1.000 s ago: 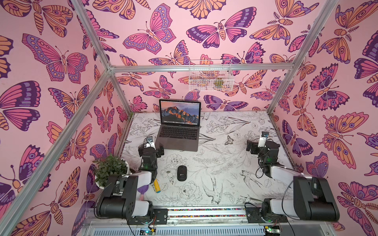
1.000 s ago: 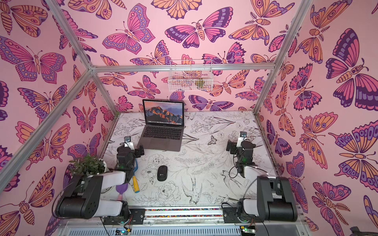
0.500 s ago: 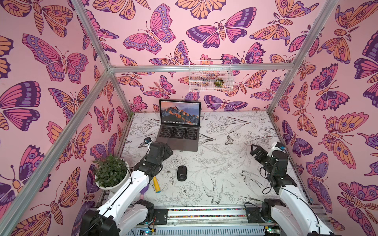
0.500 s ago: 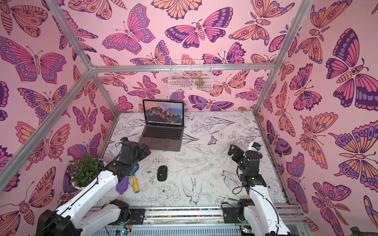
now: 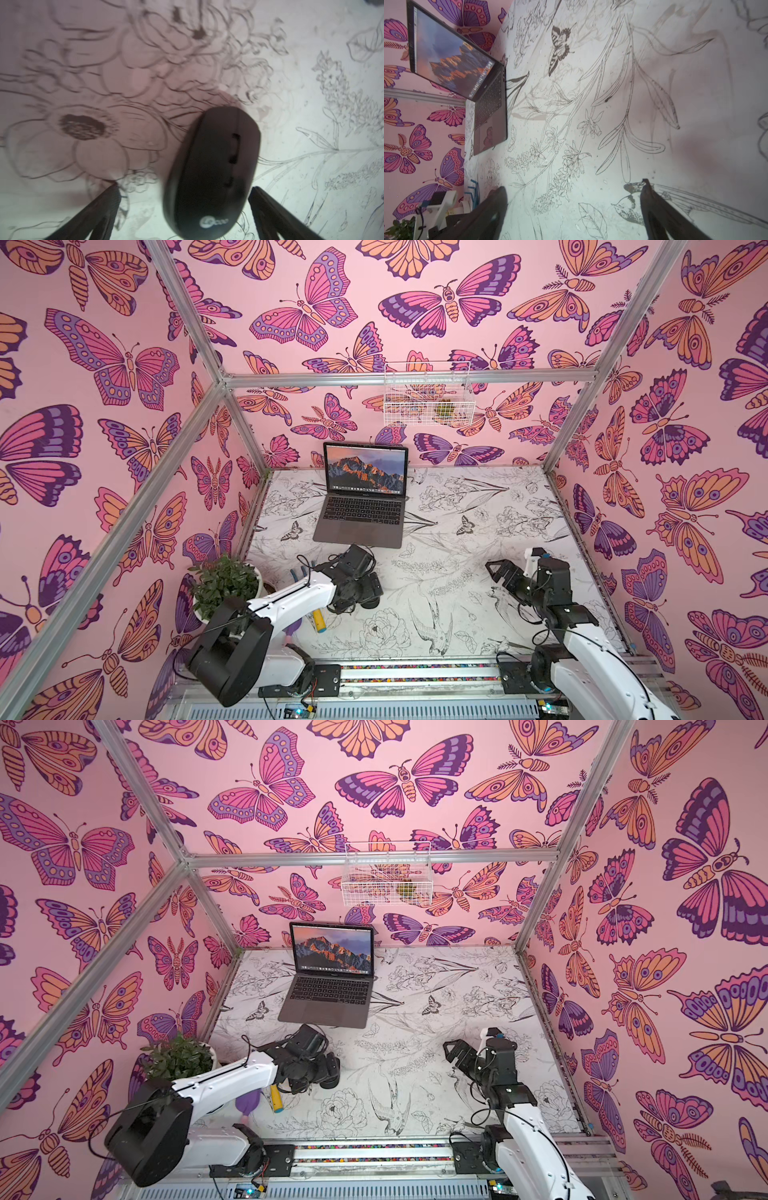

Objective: Insert the wireless mouse receiver into the laptop
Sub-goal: Adjust the mouse at the center of the board, then pick up the mouse from the center of the board.

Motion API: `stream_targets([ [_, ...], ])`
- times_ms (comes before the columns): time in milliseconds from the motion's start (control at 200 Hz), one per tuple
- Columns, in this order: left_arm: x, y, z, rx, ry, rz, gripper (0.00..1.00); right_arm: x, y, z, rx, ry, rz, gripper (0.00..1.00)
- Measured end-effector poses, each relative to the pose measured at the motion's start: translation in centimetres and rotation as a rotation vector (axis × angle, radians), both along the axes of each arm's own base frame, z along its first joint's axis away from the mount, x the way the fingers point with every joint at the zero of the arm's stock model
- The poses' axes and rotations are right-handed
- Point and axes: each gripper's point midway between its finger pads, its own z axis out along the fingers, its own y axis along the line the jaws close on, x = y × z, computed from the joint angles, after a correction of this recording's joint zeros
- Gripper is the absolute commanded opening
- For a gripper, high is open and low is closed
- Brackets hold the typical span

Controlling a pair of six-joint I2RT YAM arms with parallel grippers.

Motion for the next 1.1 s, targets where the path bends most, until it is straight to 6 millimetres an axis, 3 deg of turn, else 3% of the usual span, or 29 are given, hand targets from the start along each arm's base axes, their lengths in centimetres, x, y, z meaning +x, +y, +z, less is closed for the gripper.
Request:
stream_targets([
  [320,-0.4,-11.6,1.2,-0.215,0.06,-0.251,1.0,-2.2,5.3,-3.0,-0.154,0.064,0.249,0.99],
  [416,-0.3,-13.1,1.9,-0.238,0.03,-0.287,1.0,-2.9,8.0,-3.2,-0.213,0.021,0.378,0.99],
  [501,-0.1,-11.7,2.4,-0.201,-0.022,-0.24,1.0,-3.7,10.9,-3.2,-0.263,-0.047,0.522,0.99],
  [826,0.8,-2.0,6.3,0.029,-0.21,-0.004,1.0,-4.4,22.8,-4.2,-0.477,-0.329,1.042,0.99],
  [961,1.3,1.8,7.5,0.11,-0.25,0.078,1.0,-3.4,24.8,-5.2,-0.545,-0.381,1.128,0.99],
  [1102,1.9,4.5,8.5,0.139,-0.282,0.147,1.0,-2.6,26.0,-6.1,-0.596,-0.413,1.194,0.97],
])
